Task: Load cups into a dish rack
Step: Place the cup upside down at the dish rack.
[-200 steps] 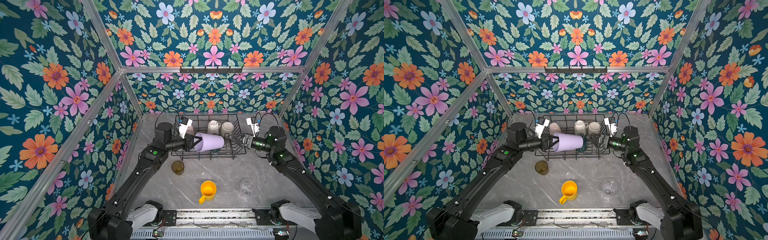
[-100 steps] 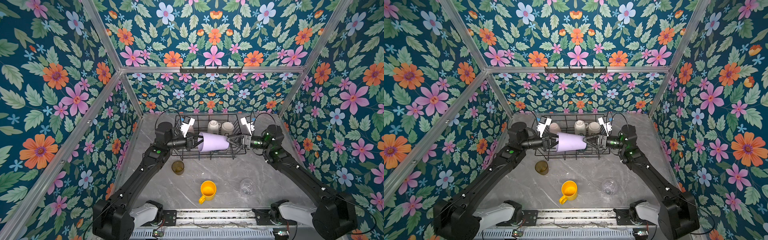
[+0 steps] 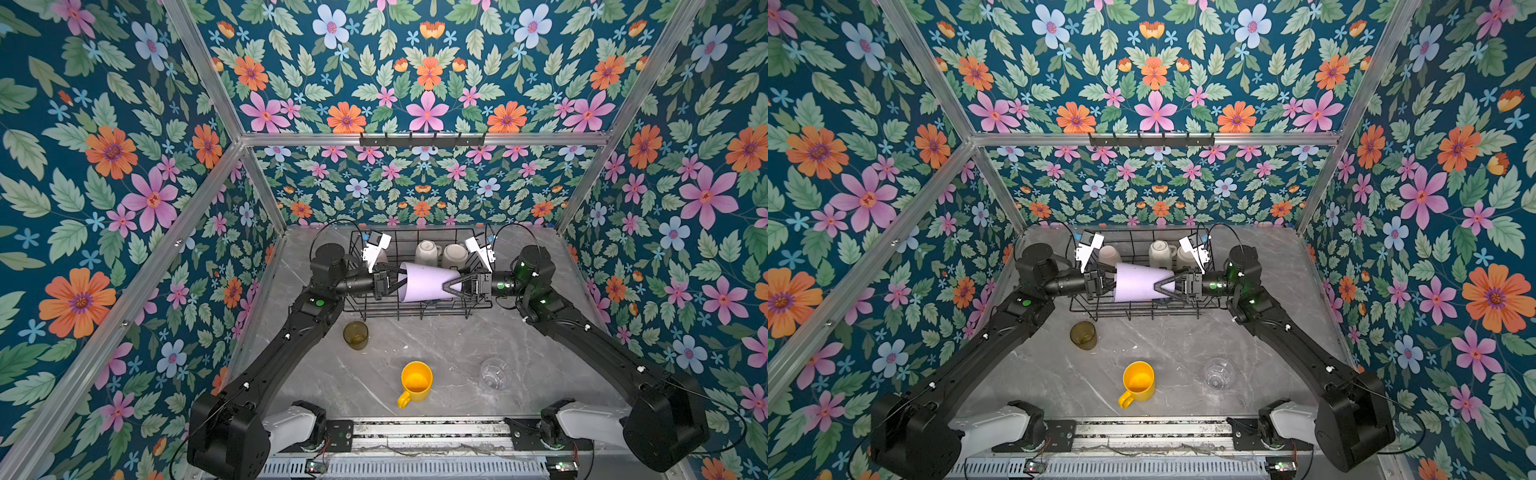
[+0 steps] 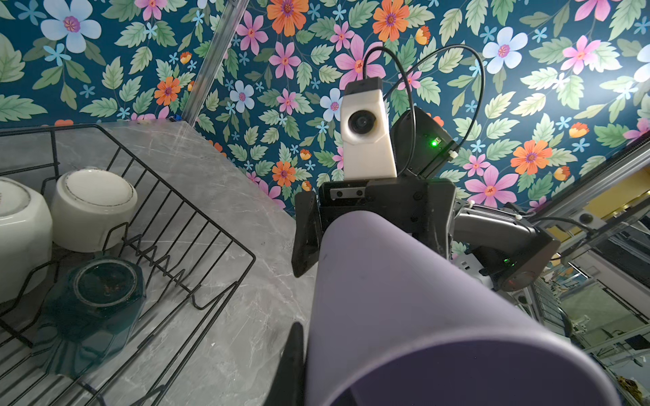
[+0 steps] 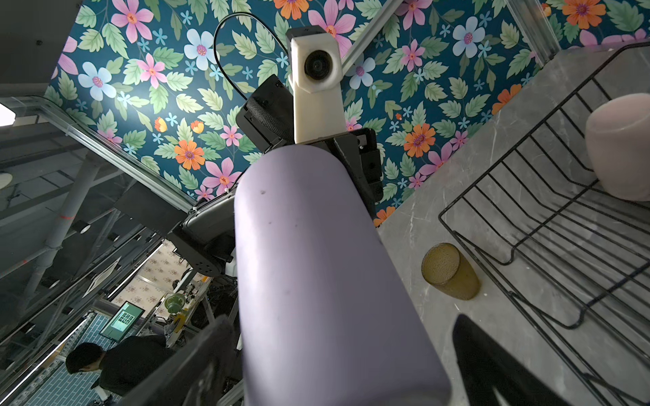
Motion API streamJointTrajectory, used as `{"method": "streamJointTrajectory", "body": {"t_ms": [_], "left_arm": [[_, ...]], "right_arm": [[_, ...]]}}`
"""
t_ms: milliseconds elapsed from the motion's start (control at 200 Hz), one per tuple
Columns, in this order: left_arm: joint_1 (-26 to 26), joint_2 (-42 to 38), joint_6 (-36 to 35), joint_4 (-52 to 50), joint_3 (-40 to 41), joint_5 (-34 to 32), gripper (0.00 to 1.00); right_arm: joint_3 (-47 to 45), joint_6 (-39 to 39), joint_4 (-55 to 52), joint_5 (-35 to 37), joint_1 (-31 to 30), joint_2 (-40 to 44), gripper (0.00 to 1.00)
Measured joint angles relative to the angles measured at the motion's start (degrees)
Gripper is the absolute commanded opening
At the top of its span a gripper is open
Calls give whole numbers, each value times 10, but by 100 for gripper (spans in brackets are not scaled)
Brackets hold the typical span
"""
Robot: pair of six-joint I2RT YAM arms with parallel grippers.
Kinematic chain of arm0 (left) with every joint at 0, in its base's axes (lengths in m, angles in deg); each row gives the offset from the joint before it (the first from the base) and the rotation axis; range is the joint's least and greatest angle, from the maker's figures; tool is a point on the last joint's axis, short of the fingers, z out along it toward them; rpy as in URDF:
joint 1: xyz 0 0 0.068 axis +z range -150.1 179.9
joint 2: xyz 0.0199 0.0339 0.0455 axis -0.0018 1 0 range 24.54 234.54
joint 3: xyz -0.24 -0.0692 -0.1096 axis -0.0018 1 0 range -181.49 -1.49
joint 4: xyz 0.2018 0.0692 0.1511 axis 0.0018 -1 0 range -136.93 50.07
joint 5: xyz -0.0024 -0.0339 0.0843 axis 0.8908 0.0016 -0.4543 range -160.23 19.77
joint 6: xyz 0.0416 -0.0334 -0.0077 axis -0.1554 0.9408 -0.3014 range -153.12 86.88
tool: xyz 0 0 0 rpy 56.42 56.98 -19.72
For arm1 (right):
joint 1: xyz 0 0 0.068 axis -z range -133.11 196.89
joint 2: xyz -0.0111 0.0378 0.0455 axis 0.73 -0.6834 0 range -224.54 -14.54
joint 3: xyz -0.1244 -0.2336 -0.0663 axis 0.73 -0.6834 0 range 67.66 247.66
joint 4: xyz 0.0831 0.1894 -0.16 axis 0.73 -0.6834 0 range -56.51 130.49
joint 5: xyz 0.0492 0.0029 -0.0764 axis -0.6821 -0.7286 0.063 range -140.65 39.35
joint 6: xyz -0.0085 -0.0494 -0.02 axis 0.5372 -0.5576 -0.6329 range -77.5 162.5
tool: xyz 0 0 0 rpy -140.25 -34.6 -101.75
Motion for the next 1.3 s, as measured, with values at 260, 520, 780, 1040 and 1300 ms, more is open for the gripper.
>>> {"method": "streamJointTrajectory", "body": {"t_ms": [260,520,780,1040,1300], "left_arm": [[0,3,4,7,1,3,0],[0,6,15,9,4,7,0],[0,6,17,11,6,8,0],[0,6,26,30,7,8,0],[0,7,34,41,8,9,0]], "right_arm": [[8,2,5,0,-17,-15,95],[9,17,23,1,-22,-23,92],[13,19,31,3,-30,-25,89],[13,19,30,3,-38,-28,91],[13,19,30,5,-40,-27,89]]}}
